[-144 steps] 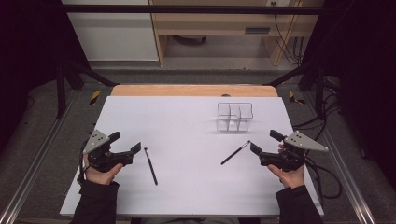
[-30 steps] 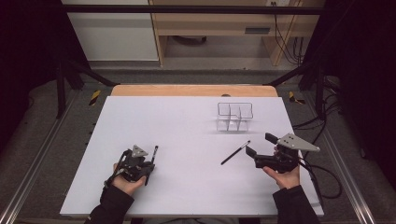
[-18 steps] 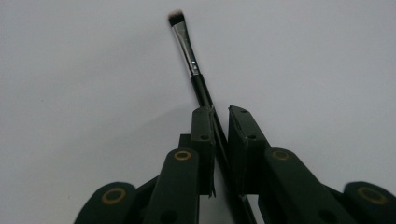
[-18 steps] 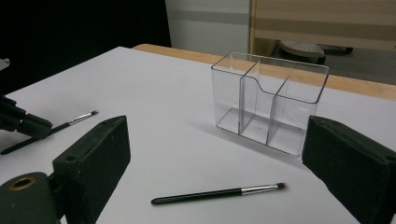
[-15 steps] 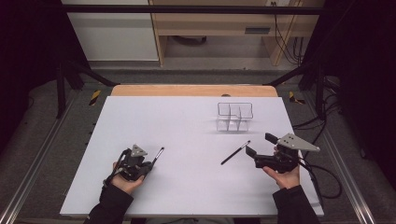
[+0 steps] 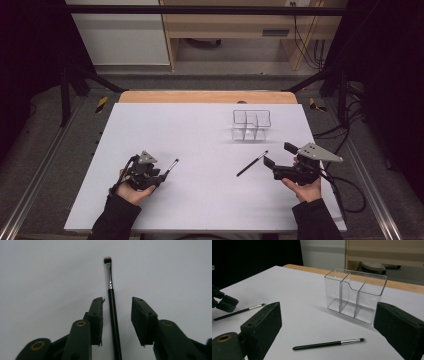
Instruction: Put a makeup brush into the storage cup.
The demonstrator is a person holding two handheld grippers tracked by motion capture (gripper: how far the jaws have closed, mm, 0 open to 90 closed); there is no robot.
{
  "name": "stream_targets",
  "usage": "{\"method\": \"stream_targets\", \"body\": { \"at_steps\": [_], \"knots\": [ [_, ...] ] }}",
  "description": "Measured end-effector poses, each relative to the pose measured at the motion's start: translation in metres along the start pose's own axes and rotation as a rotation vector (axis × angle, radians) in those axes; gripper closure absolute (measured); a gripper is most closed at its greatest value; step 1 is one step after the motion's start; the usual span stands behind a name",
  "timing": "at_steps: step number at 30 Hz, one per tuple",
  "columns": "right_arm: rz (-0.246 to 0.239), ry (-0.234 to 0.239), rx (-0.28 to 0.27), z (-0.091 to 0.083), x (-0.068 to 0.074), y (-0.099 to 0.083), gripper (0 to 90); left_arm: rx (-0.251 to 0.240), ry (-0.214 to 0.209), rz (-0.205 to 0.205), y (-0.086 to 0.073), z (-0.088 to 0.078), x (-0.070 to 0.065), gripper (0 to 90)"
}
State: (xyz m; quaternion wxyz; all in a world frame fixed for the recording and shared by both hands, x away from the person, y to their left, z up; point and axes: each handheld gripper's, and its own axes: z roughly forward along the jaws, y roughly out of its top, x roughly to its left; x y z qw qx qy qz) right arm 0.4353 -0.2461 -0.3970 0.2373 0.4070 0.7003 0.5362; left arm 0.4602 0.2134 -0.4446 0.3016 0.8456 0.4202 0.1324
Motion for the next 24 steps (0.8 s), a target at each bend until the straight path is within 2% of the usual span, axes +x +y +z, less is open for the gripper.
{"method": "stream_targets", "body": {
  "at_steps": [4, 7, 9, 14, 22, 24],
  "knots": [
    [0.004, -0.001, -0.003, -0.001, -0.001, 0.001, 8.2, 0.026, 0.003, 0.010, 0.011, -0.003, 0.001, 49.1],
    [0.006, 0.000, -0.006, -0.002, -0.002, 0.002, 8.2, 0.065, -0.002, 0.018, 0.018, -0.001, 0.003, 44.5],
    [0.008, 0.000, -0.009, -0.003, -0.002, 0.003, 8.2, 0.103, 0.011, 0.041, 0.021, 0.002, 0.002, 43.8],
    [0.013, 0.004, -0.008, -0.003, -0.002, 0.003, 8.2, 0.195, 0.017, 0.097, 0.028, 0.013, -0.002, 48.1],
    [0.016, 0.010, 0.003, -0.002, -0.002, 0.003, 8.2, 0.259, 0.012, 0.135, 0.027, 0.022, -0.003, 55.9],
    [0.015, 0.010, 0.005, -0.001, -0.002, 0.002, 8.2, 0.268, 0.000, 0.133, 0.025, 0.023, -0.003, 60.0]
  ]
}}
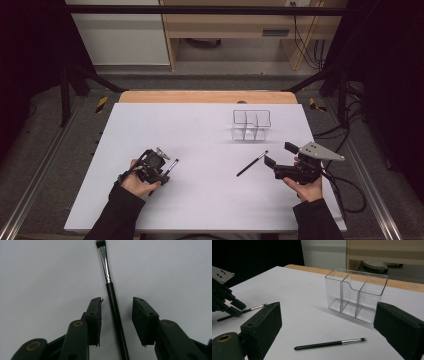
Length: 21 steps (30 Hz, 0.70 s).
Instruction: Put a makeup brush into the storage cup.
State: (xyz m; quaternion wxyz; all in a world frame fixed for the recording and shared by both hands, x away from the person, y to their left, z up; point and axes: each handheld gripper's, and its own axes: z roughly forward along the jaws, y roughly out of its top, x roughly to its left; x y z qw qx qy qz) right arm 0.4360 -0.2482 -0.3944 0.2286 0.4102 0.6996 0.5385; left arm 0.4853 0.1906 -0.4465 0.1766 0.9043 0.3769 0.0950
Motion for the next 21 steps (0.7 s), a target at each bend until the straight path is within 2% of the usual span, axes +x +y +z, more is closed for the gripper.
{"method": "stream_targets", "body": {
  "at_steps": [6, 12, 15, 21],
  "knots": [
    [-0.004, 0.002, 0.008, 0.0001, -0.0003, -0.0002, 8.2, 0.024, -0.020, 0.003, -0.0018, 0.0011, -0.0003, 67.9],
    [-0.003, 0.005, 0.007, -0.0001, -0.0001, -0.0001, 8.3, 0.040, -0.053, -0.030, -0.0049, -0.0004, 0.0033, 70.1],
    [0.000, 0.004, 0.010, 0.0013, 0.0005, -0.0006, 8.3, 0.044, -0.049, -0.047, -0.0048, -0.0003, 0.0031, 72.3],
    [-0.001, 0.006, 0.011, 0.0016, 0.0006, -0.0008, 8.2, 0.060, -0.032, -0.048, -0.0037, -0.0003, -0.0004, 74.3]
  ]
}}
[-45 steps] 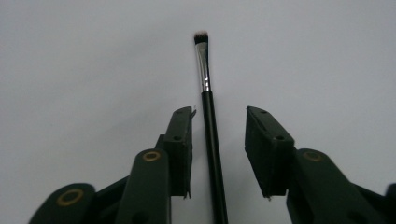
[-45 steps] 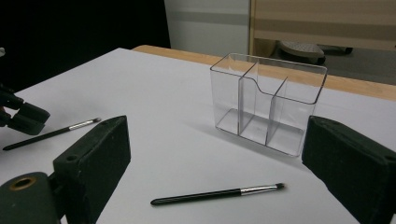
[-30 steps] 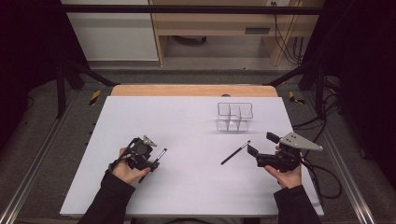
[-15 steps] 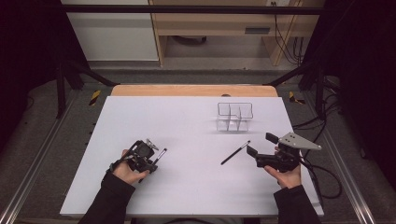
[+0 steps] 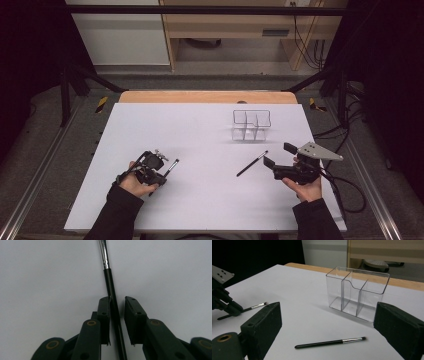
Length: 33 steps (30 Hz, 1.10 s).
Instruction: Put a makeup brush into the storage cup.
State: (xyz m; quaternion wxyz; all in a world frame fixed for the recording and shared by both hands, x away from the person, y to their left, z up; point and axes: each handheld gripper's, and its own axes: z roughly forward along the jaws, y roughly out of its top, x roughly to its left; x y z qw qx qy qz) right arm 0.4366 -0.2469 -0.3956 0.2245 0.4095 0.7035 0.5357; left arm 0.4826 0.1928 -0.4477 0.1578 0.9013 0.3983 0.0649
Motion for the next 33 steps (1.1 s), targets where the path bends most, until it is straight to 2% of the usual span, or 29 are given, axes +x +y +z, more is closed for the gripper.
{"method": "stream_targets", "body": {
  "at_steps": [12, 21, 27, 33],
  "knots": [
    [-0.002, 0.001, 0.010, 0.002, 0.000, -0.001, 8.2, 0.011, 0.007, 0.011, 0.001, 0.000, -0.003, 82.7],
    [0.003, 0.002, 0.006, 0.001, 0.000, 0.000, 8.3, 0.004, 0.004, 0.024, 0.000, 0.000, -0.003, 83.3],
    [0.005, 0.004, 0.004, 0.001, 0.000, 0.000, 8.4, -0.012, 0.005, 0.039, -0.002, -0.003, -0.004, 83.4],
    [0.012, 0.009, 0.002, 0.001, 0.000, 0.000, 8.4, -0.070, 0.020, 0.034, -0.003, -0.013, -0.004, 83.5]
  ]
}}
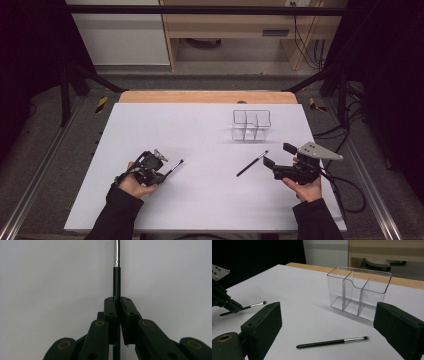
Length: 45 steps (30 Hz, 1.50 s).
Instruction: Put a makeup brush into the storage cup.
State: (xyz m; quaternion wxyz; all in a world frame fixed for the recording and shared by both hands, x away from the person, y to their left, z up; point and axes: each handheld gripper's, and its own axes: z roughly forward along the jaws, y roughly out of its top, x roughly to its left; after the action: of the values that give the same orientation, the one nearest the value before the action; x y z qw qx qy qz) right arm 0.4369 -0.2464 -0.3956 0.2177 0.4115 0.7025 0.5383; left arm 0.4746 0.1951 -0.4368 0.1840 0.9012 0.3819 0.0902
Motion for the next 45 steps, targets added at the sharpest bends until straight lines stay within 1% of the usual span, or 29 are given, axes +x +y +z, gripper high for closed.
{"method": "stream_targets", "body": {
  "at_steps": [2, 4, 5, 8, 11, 13, 15, 17, 19, 22, 25, 27, 28, 29, 33, 35, 36, 40, 41, 42, 43, 44, 45],
  "knots": [
    [0.000, -0.001, 0.000, 0.000, 0.000, 0.000, 8.4, -0.018, 0.002, -0.003, -0.001, -0.003, 0.000, 83.5],
    [-0.001, -0.003, -0.005, 0.000, 0.000, 0.000, 8.5, -0.045, 0.002, -0.022, -0.001, -0.006, 0.001, 83.5],
    [-0.002, -0.003, -0.005, 0.000, 0.000, 0.000, 8.6, -0.058, 0.006, -0.023, -0.001, -0.008, 0.002, 83.5],
    [0.000, -0.002, -0.004, 0.000, 0.000, 0.000, 8.6, -0.101, 0.007, -0.044, -0.002, -0.013, 0.003, 83.5],
    [0.002, 0.000, -0.003, 0.001, 0.000, 0.000, 8.6, -0.146, 0.024, -0.063, -0.004, -0.017, 0.004, 83.4],
    [0.004, 0.000, -0.005, 0.001, 0.000, 0.000, 8.6, -0.174, 0.033, -0.086, -0.004, -0.018, 0.003, 83.5],
    [0.009, 0.004, -0.007, 0.000, 0.001, 0.000, 8.6, -0.192, 0.045, -0.089, -0.005, -0.021, 0.004, 83.5],
    [0.013, 0.009, -0.008, 0.001, 0.001, 0.000, 8.6, -0.222, 0.052, -0.107, -0.005, -0.022, 0.003, 83.5],
    [0.010, 0.009, -0.006, 0.001, 0.001, 0.000, 8.6, -0.245, 0.061, -0.112, -0.005, -0.025, 0.003, 83.5],
    [0.012, 0.011, -0.008, 0.001, 0.002, 0.000, 8.6, -0.291, 0.070, -0.126, -0.006, -0.028, 0.001, 83.5],
    [0.015, 0.014, -0.010, 0.001, 0.003, 0.001, 8.6, -0.318, 0.086, -0.117, -0.006, -0.032, 0.000, 83.5],
    [0.011, 0.015, -0.013, 0.001, 0.003, 0.001, 8.6, -0.342, 0.089, -0.129, -0.006, -0.033, -0.002, 83.5],
    [0.011, 0.018, -0.011, 0.001, 0.004, 0.001, 8.6, -0.341, 0.093, -0.121, -0.006, -0.034, -0.002, 83.5],
    [0.008, 0.019, -0.013, 0.001, 0.005, 0.002, 8.6, -0.353, 0.092, -0.129, -0.006, -0.034, -0.003, 83.5],
    [0.011, 0.029, -0.016, 0.002, 0.008, 0.002, 8.6, -0.379, 0.092, -0.133, -0.006, -0.036, -0.005, 83.5],
    [0.008, 0.028, -0.019, 0.003, 0.009, 0.003, 8.6, -0.384, 0.090, -0.127, -0.006, -0.038, -0.006, 83.5],
    [0.010, 0.030, -0.019, 0.003, 0.009, 0.003, 8.6, -0.395, 0.090, -0.132, -0.006, -0.038, -0.007, 83.5],
    [0.017, 0.034, -0.019, 0.004, 0.010, 0.003, 8.6, -0.414, 0.091, -0.129, -0.005, -0.040, -0.011, 83.5],
    [0.019, 0.035, -0.020, 0.004, 0.010, 0.003, 8.6, -0.427, 0.092, -0.132, -0.004, -0.040, -0.012, 83.5],
    [0.020, 0.035, -0.021, 0.004, 0.011, 0.003, 8.7, -0.427, 0.092, -0.132, -0.004, -0.041, -0.013, 83.5],
    [0.020, 0.035, -0.022, 0.005, 0.011, 0.003, 8.7, -0.440, 0.095, -0.132, -0.004, -0.042, -0.014, 83.5],
    [0.022, 0.037, -0.022, 0.005, 0.011, 0.003, 8.8, -0.441, 0.098, -0.125, -0.004, -0.043, -0.016, 83.5],
    [0.023, 0.037, -0.021, 0.006, 0.011, 0.003, 8.8, -0.448, 0.095, -0.127, -0.003, -0.044, -0.017, 83.5]
  ]
}}
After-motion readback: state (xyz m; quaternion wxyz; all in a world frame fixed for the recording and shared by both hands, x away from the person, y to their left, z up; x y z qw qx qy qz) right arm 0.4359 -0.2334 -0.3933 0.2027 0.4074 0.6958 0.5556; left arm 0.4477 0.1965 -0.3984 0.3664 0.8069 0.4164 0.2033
